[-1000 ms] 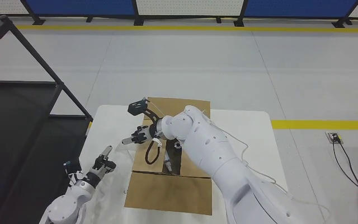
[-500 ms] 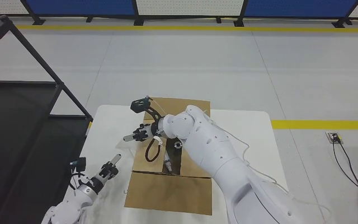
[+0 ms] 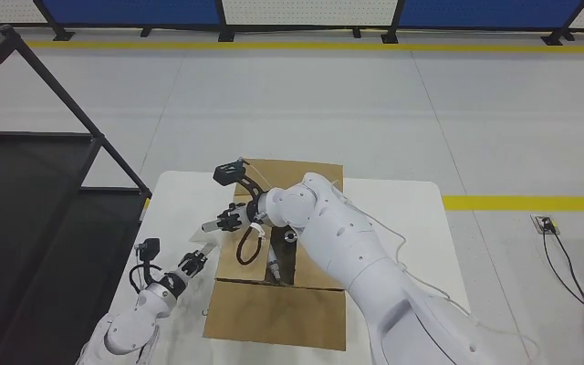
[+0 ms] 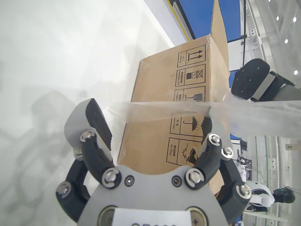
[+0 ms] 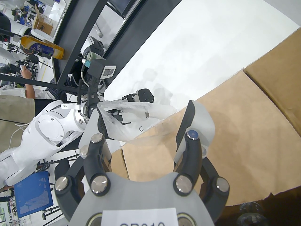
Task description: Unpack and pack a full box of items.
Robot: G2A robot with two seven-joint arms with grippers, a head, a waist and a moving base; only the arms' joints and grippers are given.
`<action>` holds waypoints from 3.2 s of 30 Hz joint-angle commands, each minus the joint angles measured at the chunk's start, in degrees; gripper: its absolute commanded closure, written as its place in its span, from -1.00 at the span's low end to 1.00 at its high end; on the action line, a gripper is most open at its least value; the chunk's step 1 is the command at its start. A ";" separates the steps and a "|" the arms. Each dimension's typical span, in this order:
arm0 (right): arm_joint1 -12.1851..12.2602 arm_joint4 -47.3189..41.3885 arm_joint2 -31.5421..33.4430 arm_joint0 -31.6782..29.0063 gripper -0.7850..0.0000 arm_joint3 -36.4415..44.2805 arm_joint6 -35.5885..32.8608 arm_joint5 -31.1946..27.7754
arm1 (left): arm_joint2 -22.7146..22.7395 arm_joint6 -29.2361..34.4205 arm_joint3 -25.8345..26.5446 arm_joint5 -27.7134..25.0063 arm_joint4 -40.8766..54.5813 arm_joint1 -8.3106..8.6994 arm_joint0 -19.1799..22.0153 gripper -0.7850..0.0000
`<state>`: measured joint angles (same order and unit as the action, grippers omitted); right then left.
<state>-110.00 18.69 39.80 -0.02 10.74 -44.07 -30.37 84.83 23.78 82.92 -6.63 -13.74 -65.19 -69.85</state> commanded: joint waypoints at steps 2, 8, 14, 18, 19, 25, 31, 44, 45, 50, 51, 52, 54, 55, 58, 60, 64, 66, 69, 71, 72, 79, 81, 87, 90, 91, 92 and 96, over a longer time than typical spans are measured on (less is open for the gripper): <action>-0.07 0.15 0.11 -0.03 -0.68 0.08 -0.19 -0.03 | -0.27 0.13 -0.01 -0.11 -2.95 0.15 0.39 -1.00; -0.18 0.53 0.30 -0.13 -0.86 0.02 -0.56 -0.19 | -1.30 -3.52 -1.42 3.43 -2.78 -0.34 2.51 -1.00; -0.22 0.90 0.54 -0.18 -1.00 -0.10 -0.73 -0.09 | -2.02 -6.81 -3.78 6.85 -1.58 -0.88 4.91 -1.00; -0.16 0.97 0.83 -0.13 -1.00 -0.27 -0.53 0.01 | -1.65 -8.63 -4.73 7.36 -0.24 -1.10 5.03 -1.00; -0.13 1.01 0.90 -0.13 -1.00 -0.30 -0.45 0.04 | -1.39 -9.08 -4.90 7.43 0.35 -1.14 4.97 -1.00; -0.03 1.01 1.35 -0.09 -1.00 -0.27 -0.40 0.26 | 0.14 -11.16 -5.30 7.69 2.77 -1.29 4.53 -1.00; -0.09 1.66 1.45 -0.16 -1.00 -0.09 -0.22 0.88 | 1.08 -9.82 -4.98 6.83 6.42 -1.42 4.08 -1.00; -0.13 2.20 2.03 -0.20 -1.00 -0.11 -0.47 0.81 | -0.92 -3.50 -3.78 3.06 0.11 -1.00 3.33 -1.00; -0.14 2.22 2.08 -0.19 -1.00 -0.10 -0.50 0.80 | -1.08 -2.83 -3.71 2.24 -0.39 -0.94 3.16 -1.00; -0.17 2.50 2.25 -0.16 -1.00 -0.04 -0.53 0.74 | -0.09 -5.56 -3.47 -0.16 -3.02 -0.70 1.95 -1.00; -0.17 2.54 2.29 -0.16 -1.00 -0.06 -0.53 0.71 | 0.24 -7.22 -3.39 -0.32 -3.70 -0.69 1.55 -1.00; -0.18 2.58 2.34 -0.15 -1.00 -0.07 -0.54 0.70 | 0.46 -9.06 -3.19 -0.43 -5.67 -0.63 1.11 -1.00; -0.18 2.64 2.42 -0.17 -1.00 -0.05 -0.51 0.56 | 0.46 -12.68 -2.71 -0.68 -11.05 -0.47 0.05 -1.00; -0.19 2.66 2.47 -0.16 -1.00 -0.07 -0.53 0.51 | 0.32 -14.22 -2.34 -1.39 -13.99 -0.36 -0.55 -1.00; -0.19 2.71 2.63 -0.17 -1.00 -0.10 -0.48 0.53 | 0.24 -20.40 -1.87 -2.20 -24.80 0.01 -2.35 -1.00; -0.20 2.85 2.68 -0.16 -1.00 -0.09 -0.55 0.49 | -0.09 -24.84 -1.96 -1.00 -31.38 0.11 -3.17 -1.00; -0.25 2.97 2.83 -0.19 -1.00 -0.02 -0.71 0.44 | -1.71 -33.44 -2.53 2.93 -39.65 -0.23 -3.03 -1.00; -0.29 3.04 2.89 -0.22 -1.00 0.04 -0.71 0.50 | -2.74 -35.99 -3.13 4.37 -43.01 -0.41 -2.56 -1.00; -0.37 3.22 2.94 -0.25 -1.00 0.08 -0.77 0.54 | -4.06 -39.00 -3.53 3.62 -47.21 -0.54 -1.98 -1.00; -0.40 3.30 3.02 -0.24 -1.00 0.08 -0.64 0.58 | -4.47 -39.33 -3.68 0.65 -49.96 -0.35 -2.20 -1.00; -0.41 3.37 3.04 -0.24 -1.00 0.07 -0.58 0.55 | -4.31 -39.16 -3.80 -0.54 -51.06 -0.21 -2.33 -1.00; -0.52 3.60 3.27 -0.27 -1.00 0.13 -0.59 0.63 | -3.26 -38.74 -4.03 -2.30 -52.20 -0.08 -3.07 -1.00; -0.59 3.75 3.28 -0.29 -1.00 0.19 -0.62 0.69 | -3.17 -38.69 -4.04 -2.35 -52.48 -0.11 -3.10 -1.00; -0.80 4.08 3.36 -0.27 -1.00 0.22 -0.84 0.90 | -3.64 -38.01 -3.65 -2.12 -54.54 -0.26 -2.18 -1.00; -0.91 4.18 3.42 -0.33 -1.00 0.20 -0.86 1.02 | -4.19 -37.17 -4.07 -0.60 -56.03 -0.44 -0.54 -1.00; -0.95 4.27 3.41 -0.34 -1.00 0.22 -0.93 1.04 | -4.43 -36.90 -4.35 -0.19 -56.35 -0.53 0.15 -1.00; -0.99 4.31 3.43 -0.36 -1.00 0.22 -0.92 1.06 | -4.60 -36.73 -4.67 0.63 -56.81 -0.62 0.87 -1.00; -1.10 4.39 3.55 -0.35 -1.00 0.12 -0.98 1.20 | -5.29 -36.92 -6.27 3.95 -57.14 -1.12 3.52 -1.00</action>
<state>-111.08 23.05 43.32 -0.39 10.89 -45.05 -29.17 79.68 -13.07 77.20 -3.65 -70.85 -66.18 -67.04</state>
